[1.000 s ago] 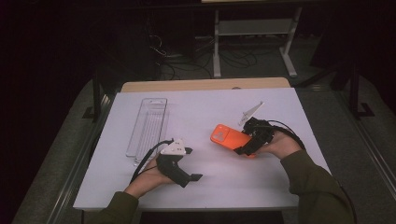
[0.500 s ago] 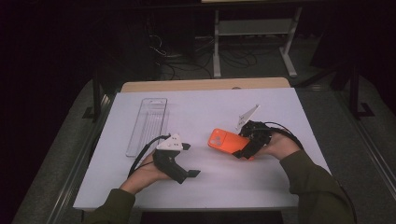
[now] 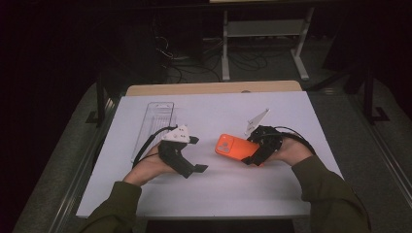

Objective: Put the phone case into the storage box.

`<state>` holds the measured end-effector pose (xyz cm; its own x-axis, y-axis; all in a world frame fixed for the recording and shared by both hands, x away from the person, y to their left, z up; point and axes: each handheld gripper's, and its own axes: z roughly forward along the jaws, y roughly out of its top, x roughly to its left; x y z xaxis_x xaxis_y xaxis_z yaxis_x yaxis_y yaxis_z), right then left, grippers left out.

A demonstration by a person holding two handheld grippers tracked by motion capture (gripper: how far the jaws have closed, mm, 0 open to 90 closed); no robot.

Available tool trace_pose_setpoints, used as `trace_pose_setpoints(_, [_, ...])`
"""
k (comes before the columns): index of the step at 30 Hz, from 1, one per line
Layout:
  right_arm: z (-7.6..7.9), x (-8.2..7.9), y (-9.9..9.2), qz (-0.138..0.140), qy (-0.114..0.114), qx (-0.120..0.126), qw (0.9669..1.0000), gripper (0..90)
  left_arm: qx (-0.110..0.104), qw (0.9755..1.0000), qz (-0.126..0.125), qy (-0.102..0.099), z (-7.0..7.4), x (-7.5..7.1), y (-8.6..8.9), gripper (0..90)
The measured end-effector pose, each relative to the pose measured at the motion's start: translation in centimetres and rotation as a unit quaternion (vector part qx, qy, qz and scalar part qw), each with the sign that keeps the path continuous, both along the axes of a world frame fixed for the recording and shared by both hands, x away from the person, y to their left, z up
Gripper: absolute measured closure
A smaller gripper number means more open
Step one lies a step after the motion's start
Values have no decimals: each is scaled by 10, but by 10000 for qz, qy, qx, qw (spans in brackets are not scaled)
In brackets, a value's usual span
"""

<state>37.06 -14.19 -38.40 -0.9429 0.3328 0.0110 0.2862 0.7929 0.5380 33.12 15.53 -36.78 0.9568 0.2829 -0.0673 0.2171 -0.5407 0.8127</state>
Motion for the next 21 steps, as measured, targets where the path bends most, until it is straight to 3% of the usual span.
trace_pose_setpoints(13, [0,0,1,228,-85,44,9997,152,64,9997,-177,-149,3,18,-9,0])
trace_pose_setpoints(21, [-1,-5,8,437,-48,46,9990,152,144,9990,-397,-140,-2,18,-15,0])
